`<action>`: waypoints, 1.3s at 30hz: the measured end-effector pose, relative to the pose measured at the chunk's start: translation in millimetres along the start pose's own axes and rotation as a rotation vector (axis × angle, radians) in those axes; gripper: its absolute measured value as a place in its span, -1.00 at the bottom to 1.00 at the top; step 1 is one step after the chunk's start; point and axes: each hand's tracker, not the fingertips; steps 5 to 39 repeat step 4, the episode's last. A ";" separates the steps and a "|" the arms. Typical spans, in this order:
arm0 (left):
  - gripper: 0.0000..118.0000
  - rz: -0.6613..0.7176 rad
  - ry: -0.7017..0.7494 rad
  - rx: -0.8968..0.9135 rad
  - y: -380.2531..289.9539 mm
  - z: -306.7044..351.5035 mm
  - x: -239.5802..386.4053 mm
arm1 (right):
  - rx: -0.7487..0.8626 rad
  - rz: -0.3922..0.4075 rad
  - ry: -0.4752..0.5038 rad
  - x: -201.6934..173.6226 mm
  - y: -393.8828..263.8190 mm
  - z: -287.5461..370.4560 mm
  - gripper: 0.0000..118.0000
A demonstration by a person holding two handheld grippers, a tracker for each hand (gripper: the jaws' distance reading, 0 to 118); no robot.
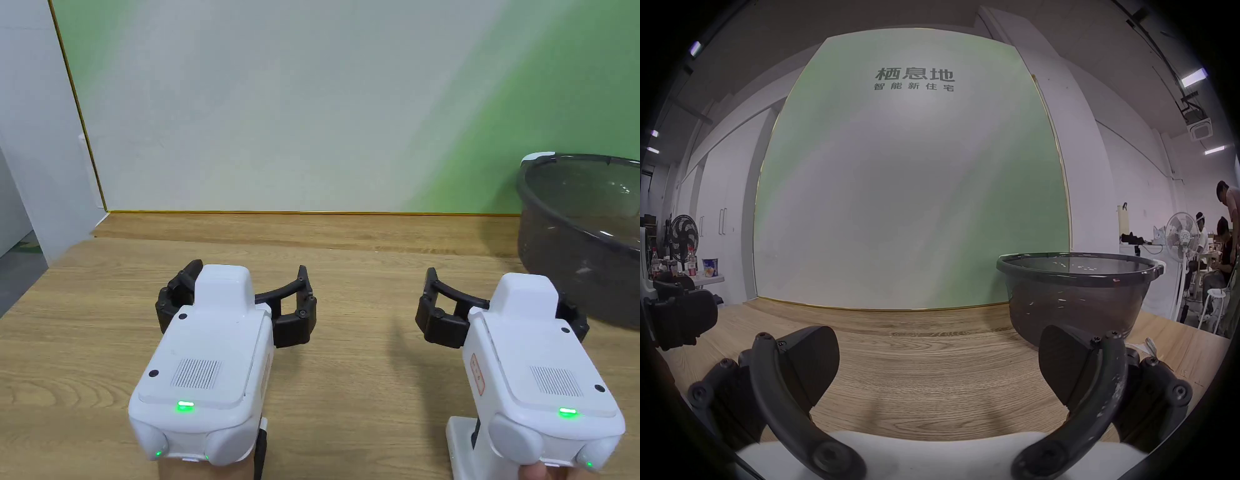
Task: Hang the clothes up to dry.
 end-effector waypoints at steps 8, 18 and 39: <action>0.94 0.000 0.000 0.000 0.0 0.0 0.0 | 0.001 0.000 0.003 -0.3 0.2 -0.6 1.00; 0.94 0.000 0.000 0.000 0.0 0.0 0.0 | 0.001 0.000 0.003 -0.3 0.2 -0.6 1.00; 0.94 0.000 0.000 0.000 0.0 0.0 0.0 | 0.001 0.000 0.003 -0.3 0.2 -0.6 1.00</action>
